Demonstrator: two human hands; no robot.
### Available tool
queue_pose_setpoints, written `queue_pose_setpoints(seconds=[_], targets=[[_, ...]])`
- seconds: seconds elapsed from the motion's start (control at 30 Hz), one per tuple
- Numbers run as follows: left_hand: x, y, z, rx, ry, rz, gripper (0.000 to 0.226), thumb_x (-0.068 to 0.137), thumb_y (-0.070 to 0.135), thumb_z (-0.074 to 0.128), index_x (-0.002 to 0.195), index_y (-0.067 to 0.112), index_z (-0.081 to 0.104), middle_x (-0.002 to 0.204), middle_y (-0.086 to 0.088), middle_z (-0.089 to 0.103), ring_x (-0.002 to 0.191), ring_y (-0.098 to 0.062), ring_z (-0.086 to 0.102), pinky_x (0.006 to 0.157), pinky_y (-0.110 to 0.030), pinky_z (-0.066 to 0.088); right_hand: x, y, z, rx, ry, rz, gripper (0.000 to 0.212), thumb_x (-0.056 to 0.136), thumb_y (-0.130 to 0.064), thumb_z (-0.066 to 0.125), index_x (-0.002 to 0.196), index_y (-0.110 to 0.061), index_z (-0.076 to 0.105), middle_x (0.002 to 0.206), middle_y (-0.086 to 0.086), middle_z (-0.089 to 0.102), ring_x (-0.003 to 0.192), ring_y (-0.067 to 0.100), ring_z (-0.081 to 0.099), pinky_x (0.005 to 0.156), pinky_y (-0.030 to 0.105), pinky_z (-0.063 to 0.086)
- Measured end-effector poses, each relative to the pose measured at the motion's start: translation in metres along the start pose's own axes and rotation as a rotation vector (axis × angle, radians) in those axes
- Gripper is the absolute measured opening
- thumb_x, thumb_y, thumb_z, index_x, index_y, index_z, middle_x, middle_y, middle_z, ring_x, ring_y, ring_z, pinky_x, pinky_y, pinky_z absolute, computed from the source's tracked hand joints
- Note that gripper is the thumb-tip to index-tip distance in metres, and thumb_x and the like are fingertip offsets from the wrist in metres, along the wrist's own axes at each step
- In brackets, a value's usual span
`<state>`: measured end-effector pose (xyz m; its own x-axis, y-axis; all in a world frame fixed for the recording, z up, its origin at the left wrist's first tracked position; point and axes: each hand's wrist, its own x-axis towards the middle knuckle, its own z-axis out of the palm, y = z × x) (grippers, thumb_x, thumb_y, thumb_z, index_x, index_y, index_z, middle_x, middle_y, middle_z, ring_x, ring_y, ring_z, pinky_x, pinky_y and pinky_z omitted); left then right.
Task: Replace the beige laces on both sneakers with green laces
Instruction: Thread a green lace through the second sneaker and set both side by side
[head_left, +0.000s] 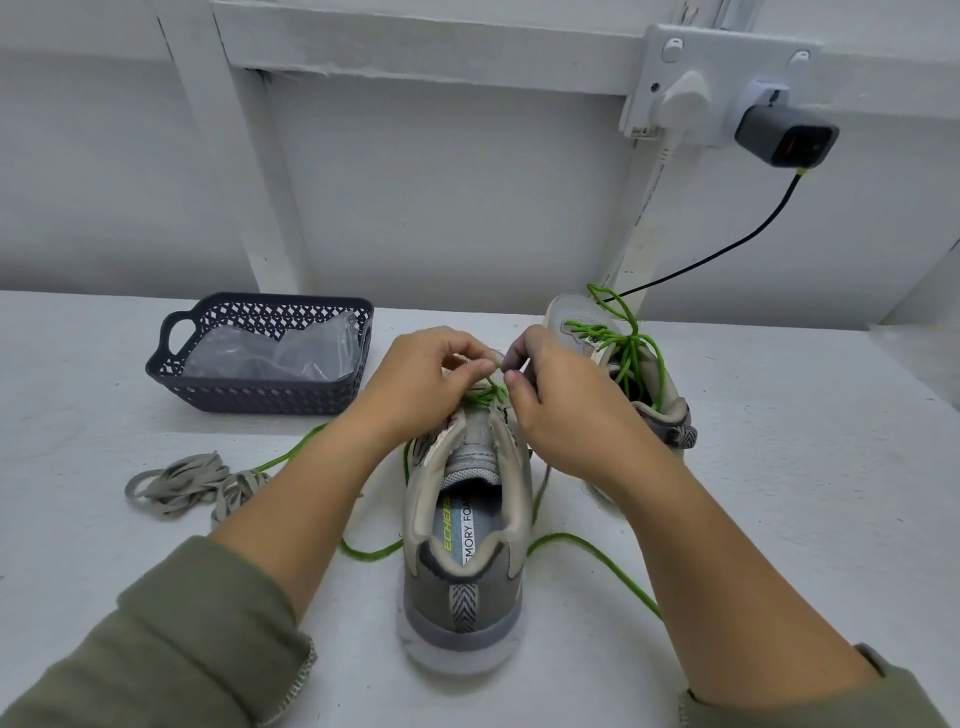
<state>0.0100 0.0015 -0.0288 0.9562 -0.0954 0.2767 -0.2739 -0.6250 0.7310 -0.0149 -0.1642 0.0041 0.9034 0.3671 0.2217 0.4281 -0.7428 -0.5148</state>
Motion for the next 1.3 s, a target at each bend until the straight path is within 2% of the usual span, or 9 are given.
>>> queue_pose_setpoints(seconds=[0.17,0.27,0.4,0.5,0.6,0.8,0.97,1.13,1.3], targets=[[0.001,-0.006,0.002,0.349,0.001,-0.159,0.022,0.094,0.033,0.053,0.116,0.037,0.055,0.124,0.008,0.057,0.121,-0.022,0.046,0.099,-0.046,0.040,-0.006,-0.003,-0.008,-0.014,-0.003,-0.051,0.004,0.099,-0.024,0.041,0.100,-0.024,0.045,0.075,-0.007,0.056,0.071,0.017,0.051,0.061,0.036,0.039],[0.000,0.009,-0.005,0.260,-0.169,0.023,0.033,0.094,0.037,0.057,0.126,0.045,0.054,0.141,0.017,0.042,0.128,-0.018,0.028,0.109,-0.044,0.026,-0.006,-0.004,-0.009,-0.008,-0.010,-0.056,0.003,0.099,-0.024,0.041,0.100,-0.024,0.043,0.073,-0.007,0.054,0.070,0.017,0.051,0.060,0.036,0.039],[0.008,0.000,-0.007,0.159,0.057,0.023,0.017,0.095,0.029,0.058,0.095,0.031,0.074,0.115,0.014,0.062,0.119,-0.021,0.044,0.106,-0.044,0.032,-0.007,-0.006,-0.011,0.004,0.011,-0.048,0.004,0.099,-0.025,0.040,0.102,-0.023,0.043,0.076,-0.006,0.056,0.072,0.019,0.054,0.065,0.040,0.044],[0.011,-0.008,-0.010,0.357,0.065,-0.133,0.024,0.098,0.027,0.053,0.112,0.021,0.071,0.119,-0.004,0.064,0.121,-0.031,0.046,0.106,-0.037,0.029,-0.008,-0.006,-0.012,-0.017,0.011,-0.043,0.004,0.099,-0.025,0.039,0.102,-0.023,0.042,0.076,-0.006,0.056,0.072,0.019,0.053,0.065,0.041,0.045],[0.002,0.005,-0.012,0.393,-0.094,0.018,0.038,0.094,0.037,0.058,0.131,0.034,0.055,0.137,0.011,0.047,0.128,-0.020,0.026,0.107,-0.036,0.022,-0.007,-0.006,-0.010,-0.031,0.002,-0.044,0.003,0.099,-0.025,0.039,0.100,-0.024,0.042,0.076,-0.005,0.056,0.073,0.020,0.053,0.064,0.040,0.044],[0.007,-0.009,-0.017,0.318,0.092,-0.005,0.021,0.096,0.031,0.056,0.088,0.029,0.075,0.112,0.013,0.064,0.108,-0.020,0.040,0.098,-0.037,0.031,-0.006,-0.006,-0.012,-0.013,-0.015,-0.047,0.004,0.099,-0.024,0.039,0.099,-0.024,0.043,0.073,-0.007,0.054,0.072,0.021,0.053,0.063,0.039,0.043],[0.006,-0.004,-0.012,0.480,0.032,0.041,0.037,0.095,0.033,0.057,0.131,0.029,0.058,0.131,0.006,0.054,0.119,-0.026,0.036,0.100,-0.033,0.024,-0.005,-0.005,-0.006,-0.068,-0.028,-0.035,0.004,0.099,-0.024,0.038,0.098,-0.026,0.042,0.070,-0.006,0.052,0.070,0.020,0.049,0.058,0.036,0.036],[0.005,-0.001,-0.011,0.516,0.092,0.028,0.020,0.094,0.038,0.056,0.103,0.031,0.073,0.115,0.017,0.062,0.114,-0.021,0.038,0.087,-0.032,0.024,-0.005,-0.006,-0.006,-0.119,-0.013,-0.037,0.003,0.099,-0.025,0.038,0.098,-0.027,0.041,0.071,-0.006,0.054,0.071,0.021,0.051,0.058,0.035,0.036],[0.007,-0.008,-0.016,0.543,0.008,0.014,0.041,0.094,0.035,0.058,0.134,0.034,0.053,0.131,0.011,0.054,0.120,-0.022,0.035,0.104,-0.038,0.028,-0.009,-0.006,-0.007,-0.147,-0.017,-0.036,0.004,0.100,-0.025,0.037,0.100,-0.026,0.041,0.074,-0.005,0.054,0.072,0.022,0.052,0.059,0.036,0.036]])
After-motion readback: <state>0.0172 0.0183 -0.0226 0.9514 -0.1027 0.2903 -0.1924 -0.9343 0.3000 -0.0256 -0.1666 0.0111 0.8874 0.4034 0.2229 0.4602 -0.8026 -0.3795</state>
